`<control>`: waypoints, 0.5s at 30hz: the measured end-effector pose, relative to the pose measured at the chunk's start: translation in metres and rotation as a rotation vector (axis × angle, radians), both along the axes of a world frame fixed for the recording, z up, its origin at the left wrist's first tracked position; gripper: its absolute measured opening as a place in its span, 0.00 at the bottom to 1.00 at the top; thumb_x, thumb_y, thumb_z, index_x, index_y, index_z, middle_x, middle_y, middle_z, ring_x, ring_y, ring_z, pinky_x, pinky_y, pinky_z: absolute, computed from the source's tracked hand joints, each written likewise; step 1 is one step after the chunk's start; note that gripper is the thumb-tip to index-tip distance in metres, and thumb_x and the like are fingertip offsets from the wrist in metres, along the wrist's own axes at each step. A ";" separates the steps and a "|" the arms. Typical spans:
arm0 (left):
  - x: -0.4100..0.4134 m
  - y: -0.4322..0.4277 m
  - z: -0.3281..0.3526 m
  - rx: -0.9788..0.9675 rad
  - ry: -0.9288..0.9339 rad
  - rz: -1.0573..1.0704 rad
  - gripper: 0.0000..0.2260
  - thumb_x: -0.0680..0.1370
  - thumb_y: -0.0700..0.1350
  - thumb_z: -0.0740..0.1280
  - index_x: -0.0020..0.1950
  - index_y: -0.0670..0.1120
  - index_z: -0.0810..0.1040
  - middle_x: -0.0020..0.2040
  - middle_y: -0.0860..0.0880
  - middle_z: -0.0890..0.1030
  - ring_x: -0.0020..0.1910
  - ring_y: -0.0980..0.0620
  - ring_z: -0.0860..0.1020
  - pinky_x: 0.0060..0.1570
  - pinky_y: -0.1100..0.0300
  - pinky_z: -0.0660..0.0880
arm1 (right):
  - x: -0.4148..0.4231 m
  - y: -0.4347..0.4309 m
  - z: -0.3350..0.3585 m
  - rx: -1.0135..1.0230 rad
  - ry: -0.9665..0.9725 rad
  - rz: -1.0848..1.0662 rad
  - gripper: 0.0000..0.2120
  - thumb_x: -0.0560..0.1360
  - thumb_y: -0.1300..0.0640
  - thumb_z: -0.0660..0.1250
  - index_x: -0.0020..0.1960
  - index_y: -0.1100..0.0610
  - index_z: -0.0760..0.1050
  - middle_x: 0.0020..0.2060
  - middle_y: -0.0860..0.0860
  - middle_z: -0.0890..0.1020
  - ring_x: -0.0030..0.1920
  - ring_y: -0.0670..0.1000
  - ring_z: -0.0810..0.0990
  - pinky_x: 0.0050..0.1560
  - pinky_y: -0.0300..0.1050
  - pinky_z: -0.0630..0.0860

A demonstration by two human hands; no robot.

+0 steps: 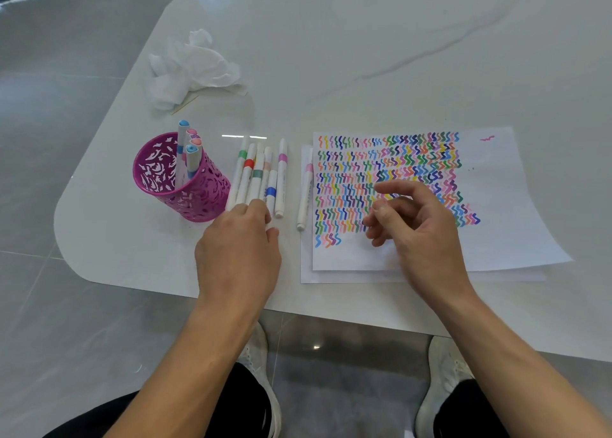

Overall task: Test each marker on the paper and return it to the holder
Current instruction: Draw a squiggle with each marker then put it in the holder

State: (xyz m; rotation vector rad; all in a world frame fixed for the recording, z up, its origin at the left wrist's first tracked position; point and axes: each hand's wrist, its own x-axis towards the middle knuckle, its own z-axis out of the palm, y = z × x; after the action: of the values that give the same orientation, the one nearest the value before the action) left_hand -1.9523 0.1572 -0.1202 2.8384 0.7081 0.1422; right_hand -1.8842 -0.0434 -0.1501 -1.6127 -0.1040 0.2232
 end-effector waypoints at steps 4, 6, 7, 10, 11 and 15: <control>-0.001 -0.004 0.003 0.036 0.042 0.026 0.07 0.78 0.50 0.70 0.53 0.50 0.78 0.44 0.52 0.81 0.38 0.53 0.71 0.35 0.59 0.64 | 0.001 -0.001 -0.001 -0.009 -0.009 -0.002 0.08 0.83 0.64 0.67 0.58 0.52 0.79 0.38 0.53 0.86 0.37 0.52 0.84 0.38 0.41 0.80; -0.002 -0.007 0.003 0.038 0.057 0.030 0.08 0.78 0.51 0.70 0.54 0.50 0.77 0.43 0.53 0.81 0.37 0.54 0.71 0.35 0.60 0.63 | 0.001 -0.001 -0.002 -0.006 -0.011 -0.003 0.08 0.83 0.64 0.67 0.57 0.52 0.79 0.37 0.53 0.86 0.36 0.52 0.84 0.38 0.41 0.80; -0.002 -0.007 0.003 0.030 0.059 0.031 0.08 0.78 0.51 0.70 0.54 0.50 0.78 0.43 0.53 0.81 0.37 0.54 0.71 0.35 0.60 0.63 | 0.001 -0.001 -0.002 -0.002 -0.010 -0.003 0.09 0.83 0.64 0.67 0.57 0.52 0.79 0.37 0.53 0.86 0.36 0.52 0.84 0.38 0.42 0.80; 0.000 -0.006 0.005 -0.016 0.051 0.037 0.09 0.78 0.50 0.70 0.56 0.50 0.79 0.44 0.52 0.82 0.38 0.53 0.74 0.40 0.61 0.66 | 0.001 0.000 -0.002 -0.002 -0.010 -0.003 0.09 0.83 0.65 0.67 0.57 0.53 0.79 0.37 0.53 0.86 0.36 0.52 0.84 0.38 0.42 0.81; 0.000 -0.006 0.006 -0.032 0.040 0.042 0.10 0.78 0.51 0.70 0.56 0.50 0.79 0.45 0.52 0.83 0.39 0.53 0.76 0.42 0.62 0.66 | 0.001 0.000 -0.002 -0.004 -0.009 -0.003 0.09 0.82 0.64 0.67 0.57 0.53 0.79 0.37 0.53 0.86 0.36 0.52 0.84 0.38 0.42 0.81; -0.002 -0.004 0.011 -0.083 -0.040 0.037 0.12 0.75 0.51 0.74 0.56 0.50 0.79 0.41 0.54 0.83 0.37 0.54 0.78 0.43 0.62 0.66 | 0.001 0.000 -0.001 -0.021 -0.007 -0.005 0.08 0.82 0.64 0.67 0.58 0.53 0.79 0.38 0.52 0.86 0.36 0.51 0.85 0.38 0.41 0.81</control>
State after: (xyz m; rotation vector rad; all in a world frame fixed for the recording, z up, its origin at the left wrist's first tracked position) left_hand -1.9540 0.1534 -0.1090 2.7369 0.7410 0.1708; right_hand -1.8832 -0.0431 -0.1509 -1.6346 -0.1031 0.2159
